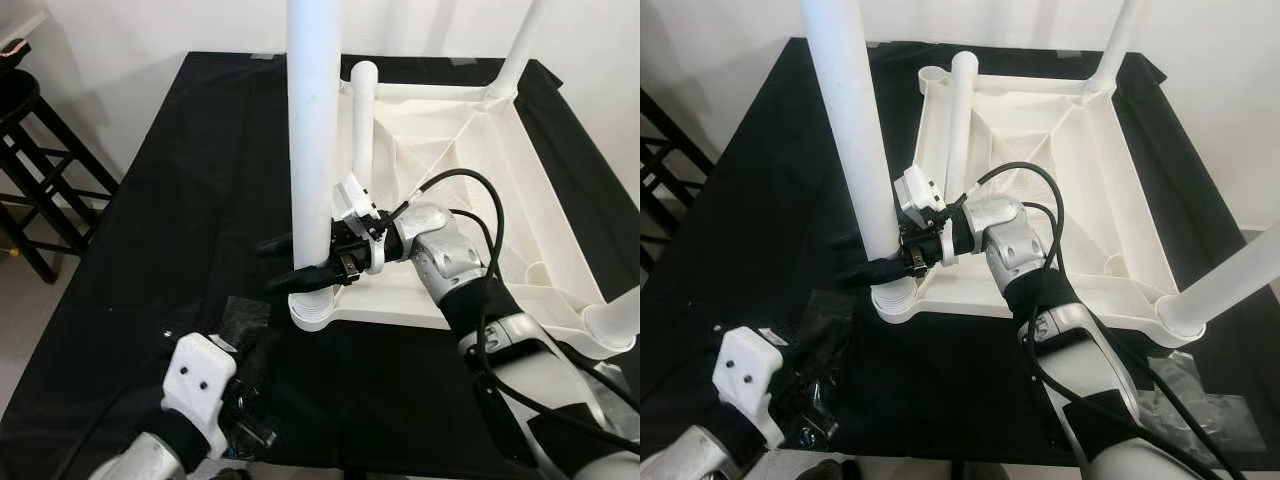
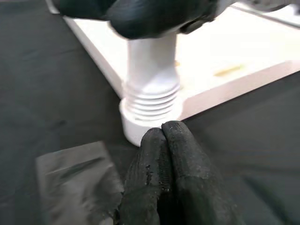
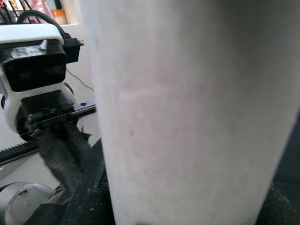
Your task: Building children table
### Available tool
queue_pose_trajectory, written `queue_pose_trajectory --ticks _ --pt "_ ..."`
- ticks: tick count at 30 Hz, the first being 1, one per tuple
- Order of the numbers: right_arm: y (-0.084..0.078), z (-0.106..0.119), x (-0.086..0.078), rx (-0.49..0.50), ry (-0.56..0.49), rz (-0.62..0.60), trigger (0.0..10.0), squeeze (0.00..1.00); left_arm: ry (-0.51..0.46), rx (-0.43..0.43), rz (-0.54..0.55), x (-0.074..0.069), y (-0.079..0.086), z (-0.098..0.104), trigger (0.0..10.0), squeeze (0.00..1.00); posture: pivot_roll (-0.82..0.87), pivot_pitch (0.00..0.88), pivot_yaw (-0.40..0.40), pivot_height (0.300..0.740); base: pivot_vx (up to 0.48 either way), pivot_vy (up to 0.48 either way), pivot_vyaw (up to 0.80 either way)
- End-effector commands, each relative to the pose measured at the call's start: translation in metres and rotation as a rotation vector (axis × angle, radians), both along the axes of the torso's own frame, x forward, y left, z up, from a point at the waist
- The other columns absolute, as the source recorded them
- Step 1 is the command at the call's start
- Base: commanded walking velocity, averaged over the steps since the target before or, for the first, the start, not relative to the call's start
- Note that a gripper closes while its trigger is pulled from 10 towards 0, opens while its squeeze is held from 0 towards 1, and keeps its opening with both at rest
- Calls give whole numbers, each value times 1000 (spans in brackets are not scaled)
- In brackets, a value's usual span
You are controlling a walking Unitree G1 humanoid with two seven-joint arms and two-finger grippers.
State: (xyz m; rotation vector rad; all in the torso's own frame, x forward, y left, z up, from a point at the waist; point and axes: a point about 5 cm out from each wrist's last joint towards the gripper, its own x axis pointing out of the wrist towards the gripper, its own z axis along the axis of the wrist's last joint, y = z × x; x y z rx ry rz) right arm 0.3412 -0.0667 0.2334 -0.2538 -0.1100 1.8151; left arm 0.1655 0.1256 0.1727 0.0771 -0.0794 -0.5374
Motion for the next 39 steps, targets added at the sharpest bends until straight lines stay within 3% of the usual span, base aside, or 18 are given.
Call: queue_pose_trajectory --ticks 1,10,21,27,32,36,39 --pt "3 -10 -6 -57 27 65 10000 0 24 1 -33 -4 -2 -1 10000 0 73 262 -49 740 0 0 0" --pt "4 -21 -17 -121 -19 132 10000 0 37 -40 40 1 4 -4 10000 0 79 257 -49 740 0 0 0" --pt "-1 -24 -20 -171 -68 153 10000 0 40 -42 33 0 4 -5 10000 0 75 245 -48 740 0 0 0" --pt "-6 -19 -14 -85 23 113 10000 0 39 -50 35 2 4 -6 10000 0 79 247 -49 740 0 0 0" --pt "-9 -17 -8 45 165 65 10000 0 37 -55 39 4 4 -6 10000 0 79 248 -51 740 0 0 0" --pt "-11 -20 -7 52 198 57 10000 0 36 -56 39 4 5 -6 10000 0 76 248 -49 740 0 0 0" --pt "-14 -30 -7 -10 206 37 10000 0 36 -59 38 4 5 -6 10000 0 74 247 -49 740 0 0 0"
